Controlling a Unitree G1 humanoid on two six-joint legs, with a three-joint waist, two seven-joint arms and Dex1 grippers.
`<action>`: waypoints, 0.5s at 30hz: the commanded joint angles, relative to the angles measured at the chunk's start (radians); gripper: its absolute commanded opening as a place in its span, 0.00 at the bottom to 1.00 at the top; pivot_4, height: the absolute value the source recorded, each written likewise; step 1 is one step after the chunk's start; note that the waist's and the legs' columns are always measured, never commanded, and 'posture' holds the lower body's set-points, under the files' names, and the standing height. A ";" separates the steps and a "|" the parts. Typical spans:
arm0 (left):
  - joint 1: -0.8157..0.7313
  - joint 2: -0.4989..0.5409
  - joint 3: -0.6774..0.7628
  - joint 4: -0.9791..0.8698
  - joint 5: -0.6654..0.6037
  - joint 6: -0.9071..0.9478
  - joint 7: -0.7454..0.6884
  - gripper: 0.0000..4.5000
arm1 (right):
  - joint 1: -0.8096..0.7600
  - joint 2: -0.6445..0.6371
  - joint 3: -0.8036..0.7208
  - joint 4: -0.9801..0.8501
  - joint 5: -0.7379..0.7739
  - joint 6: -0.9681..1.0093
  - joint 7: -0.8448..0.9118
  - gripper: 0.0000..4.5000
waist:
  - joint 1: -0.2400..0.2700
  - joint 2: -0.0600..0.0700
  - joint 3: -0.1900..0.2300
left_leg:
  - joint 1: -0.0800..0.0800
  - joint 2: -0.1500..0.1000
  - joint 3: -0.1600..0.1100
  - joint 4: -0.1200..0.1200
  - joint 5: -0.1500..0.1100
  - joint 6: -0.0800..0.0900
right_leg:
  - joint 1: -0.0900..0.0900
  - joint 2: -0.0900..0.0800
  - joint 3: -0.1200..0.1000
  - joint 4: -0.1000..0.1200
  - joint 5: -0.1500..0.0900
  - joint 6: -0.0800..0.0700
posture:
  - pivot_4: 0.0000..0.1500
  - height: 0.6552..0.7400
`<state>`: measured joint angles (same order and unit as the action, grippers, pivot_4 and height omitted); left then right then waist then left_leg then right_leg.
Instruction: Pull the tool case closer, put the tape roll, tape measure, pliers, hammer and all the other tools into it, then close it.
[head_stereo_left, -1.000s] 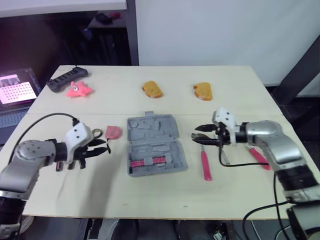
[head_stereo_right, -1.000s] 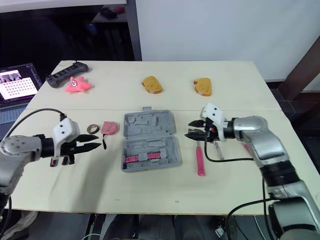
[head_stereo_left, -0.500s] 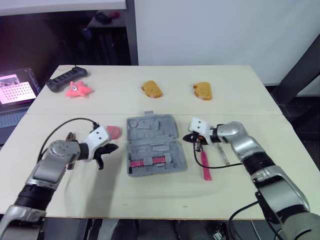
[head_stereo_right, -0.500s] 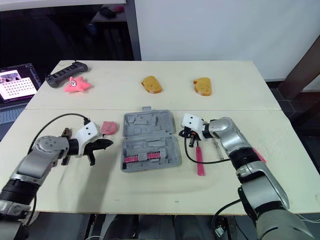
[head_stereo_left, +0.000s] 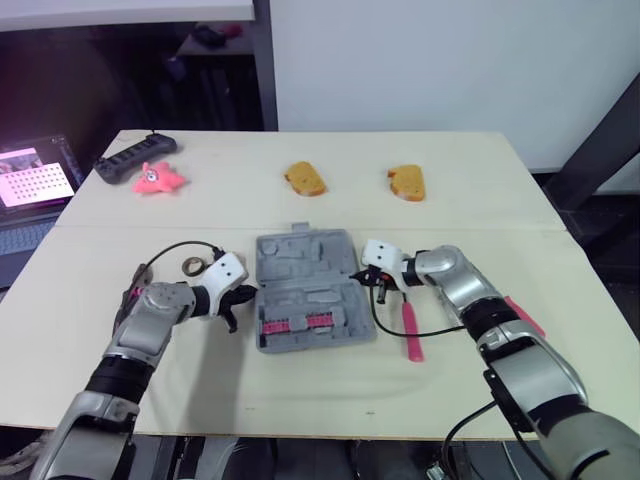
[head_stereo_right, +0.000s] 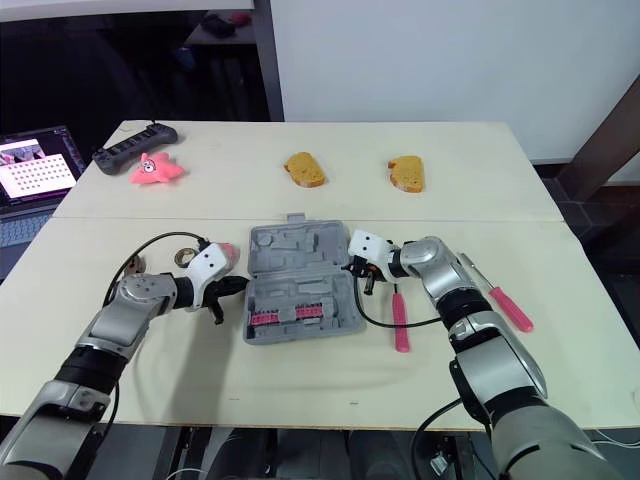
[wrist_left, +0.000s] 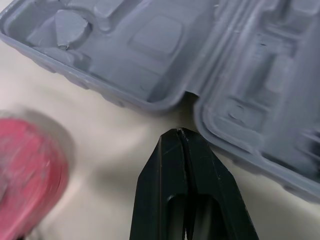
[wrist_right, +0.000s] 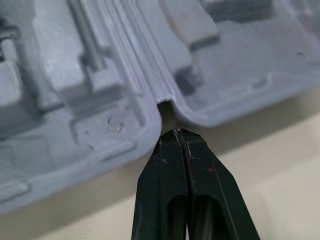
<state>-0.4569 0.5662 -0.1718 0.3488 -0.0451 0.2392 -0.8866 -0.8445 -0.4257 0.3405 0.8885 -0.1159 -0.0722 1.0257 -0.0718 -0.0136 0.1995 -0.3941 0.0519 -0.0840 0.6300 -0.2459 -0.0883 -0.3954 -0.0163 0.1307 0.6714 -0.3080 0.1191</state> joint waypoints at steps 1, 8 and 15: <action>-0.031 -0.011 -0.006 0.021 0.010 -0.048 -0.013 0.00 | -0.009 0.013 -0.015 -0.028 0.009 -0.012 0.040 0.01 | -0.001 0.000 0.000 | 0.000 0.000 0.000 0.000 0.000 0.000 | 0.000 0.000 0.000 0.000 0.000 0.000 | 1.00 0.97; -0.012 0.019 -0.007 -0.005 0.010 -0.034 -0.064 0.00 | 0.058 0.006 -0.041 -0.144 0.044 0.030 0.113 0.01 | -0.003 0.000 0.000 | 0.000 0.000 0.000 0.000 0.000 0.000 | 0.000 0.000 0.000 0.001 0.000 0.000 | 1.00 0.97; 0.069 0.055 -0.012 -0.131 -0.022 0.067 -0.128 0.00 | 0.199 -0.021 -0.051 -0.389 0.060 0.170 0.119 0.01 | -0.001 0.000 0.000 | 0.000 0.000 -0.001 0.000 0.000 0.000 | 0.000 0.000 0.000 0.001 0.000 0.000 | 1.00 0.97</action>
<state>-0.4076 0.6162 -0.1753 0.2755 -0.0387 0.2819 -0.9833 -0.6604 -0.4499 0.2994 0.5831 -0.0848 0.0708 1.1403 -0.0727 -0.0135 0.1993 -0.3938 0.0519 -0.0845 0.6299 -0.2458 -0.0884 -0.3952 -0.0162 0.1306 0.6724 -0.3080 0.1191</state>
